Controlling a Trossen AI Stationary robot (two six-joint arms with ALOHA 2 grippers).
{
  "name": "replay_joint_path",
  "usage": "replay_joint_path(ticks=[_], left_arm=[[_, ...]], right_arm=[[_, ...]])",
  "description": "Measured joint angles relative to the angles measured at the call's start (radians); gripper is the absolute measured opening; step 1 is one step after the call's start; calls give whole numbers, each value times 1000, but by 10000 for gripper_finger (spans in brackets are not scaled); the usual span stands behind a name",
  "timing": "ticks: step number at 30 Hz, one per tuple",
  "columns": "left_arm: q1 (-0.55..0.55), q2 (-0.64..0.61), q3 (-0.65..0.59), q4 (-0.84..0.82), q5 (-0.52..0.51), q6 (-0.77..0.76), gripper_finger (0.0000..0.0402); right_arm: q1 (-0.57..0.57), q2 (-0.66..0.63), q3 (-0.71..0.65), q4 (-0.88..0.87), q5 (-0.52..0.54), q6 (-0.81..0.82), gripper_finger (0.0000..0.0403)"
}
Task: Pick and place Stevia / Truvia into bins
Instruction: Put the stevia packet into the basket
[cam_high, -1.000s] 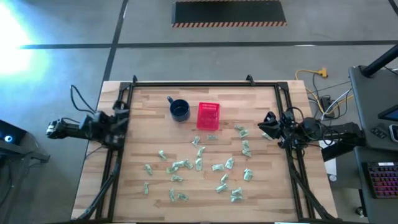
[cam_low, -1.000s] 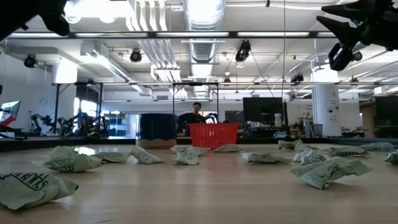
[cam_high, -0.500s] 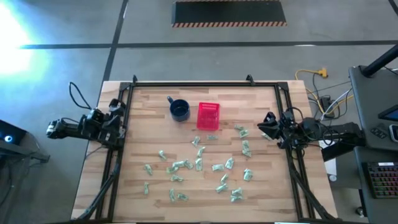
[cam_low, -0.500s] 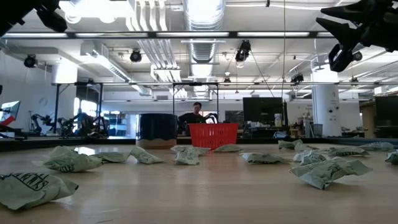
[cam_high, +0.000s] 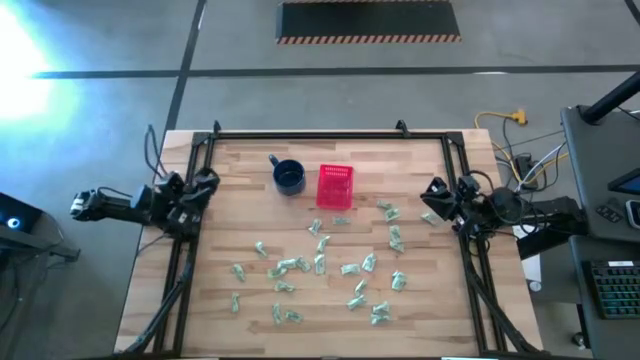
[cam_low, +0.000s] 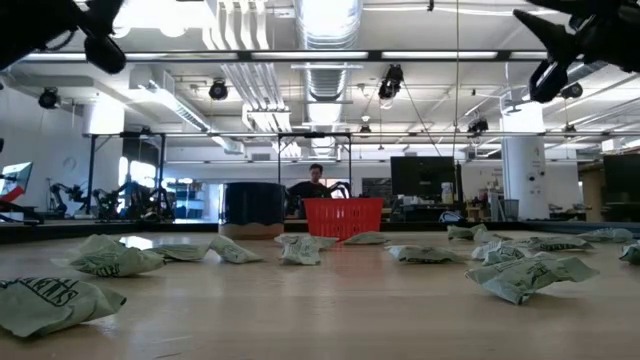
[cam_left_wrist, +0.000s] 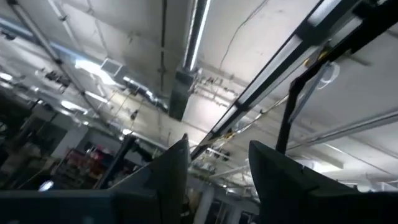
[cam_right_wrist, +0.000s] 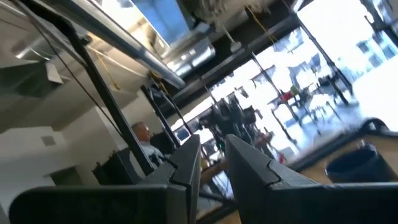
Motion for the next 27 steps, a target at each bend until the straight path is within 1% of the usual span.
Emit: replay_joint_path(ticks=[3,7,11,15,18,21,27], left_arm=[[0,86,36,-25,-11,17,155],[0,212,127,-11,-9,110,155],[0,316,225,-9,-8,195,155],[0,379,305,-8,-8,238,155],[0,432,346,-8,-8,240,155],[0,476,371,-7,-8,236,155],[0,531,375,-24,-2,106,155]], right_arm=[[0,0,0,83,0,-76,68],[0,0,1,161,3,-143,68],[0,2,28,148,-8,-157,68],[0,52,116,93,-50,-203,68],[0,126,229,10,-84,-283,68],[0,221,361,-132,-102,-351,68],[0,421,633,-599,-101,-350,68]])
